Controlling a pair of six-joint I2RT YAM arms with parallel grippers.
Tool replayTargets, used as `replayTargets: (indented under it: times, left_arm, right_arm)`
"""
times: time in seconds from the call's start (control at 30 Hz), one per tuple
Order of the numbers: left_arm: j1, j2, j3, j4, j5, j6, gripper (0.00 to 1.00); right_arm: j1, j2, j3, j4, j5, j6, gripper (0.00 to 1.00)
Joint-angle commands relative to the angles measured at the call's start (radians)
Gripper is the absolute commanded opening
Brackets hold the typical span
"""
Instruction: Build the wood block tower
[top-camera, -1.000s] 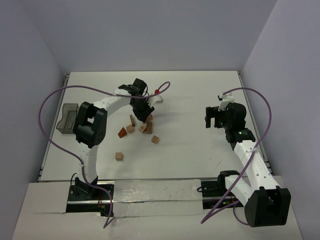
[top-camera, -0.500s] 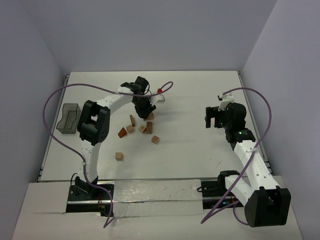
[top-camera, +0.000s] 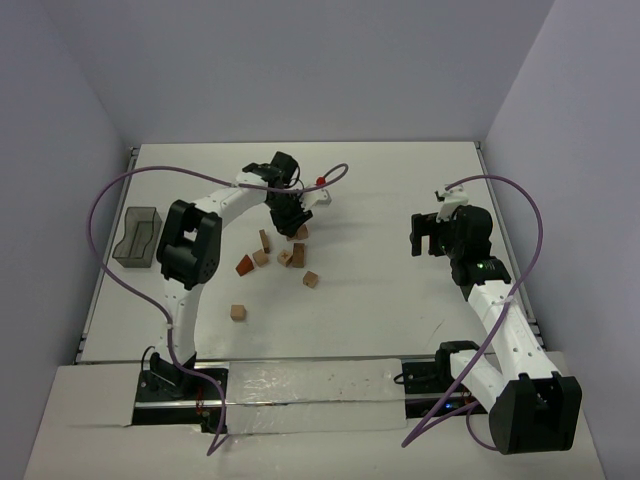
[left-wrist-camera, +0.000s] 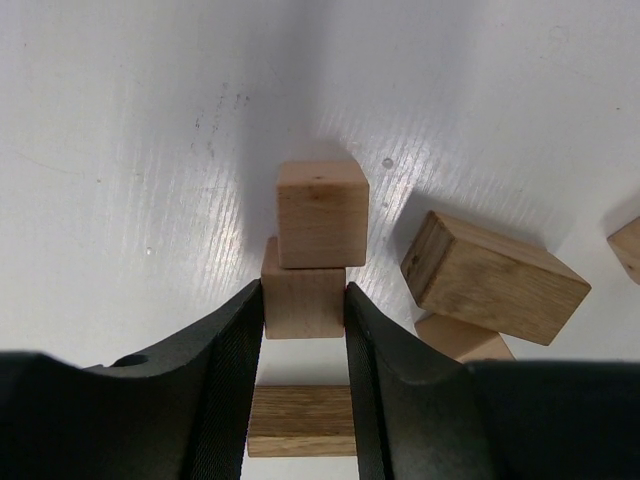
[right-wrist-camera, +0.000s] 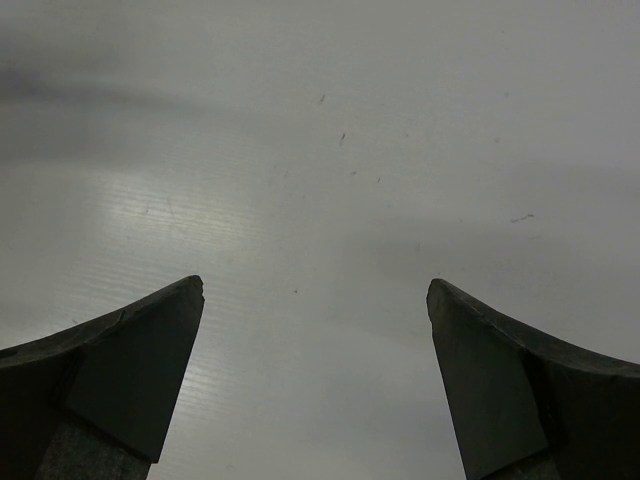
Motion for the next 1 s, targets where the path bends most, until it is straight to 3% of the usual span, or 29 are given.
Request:
replayTargets:
  times: [0.0, 0.97]
  left_arm:
    - [-0.007, 0.008, 0.051, -0.021, 0.044, 0.019, 0.43]
    - [-0.037, 0.035, 0.086, -0.014, 0.044, 0.064, 0.37]
  right_arm:
    - [0.006, -0.008, 0.033, 0.016, 0.008, -0.004, 1.0]
    - [0.006, -0.011, 0.033, 0.015, 0.011, -0.006, 1.0]
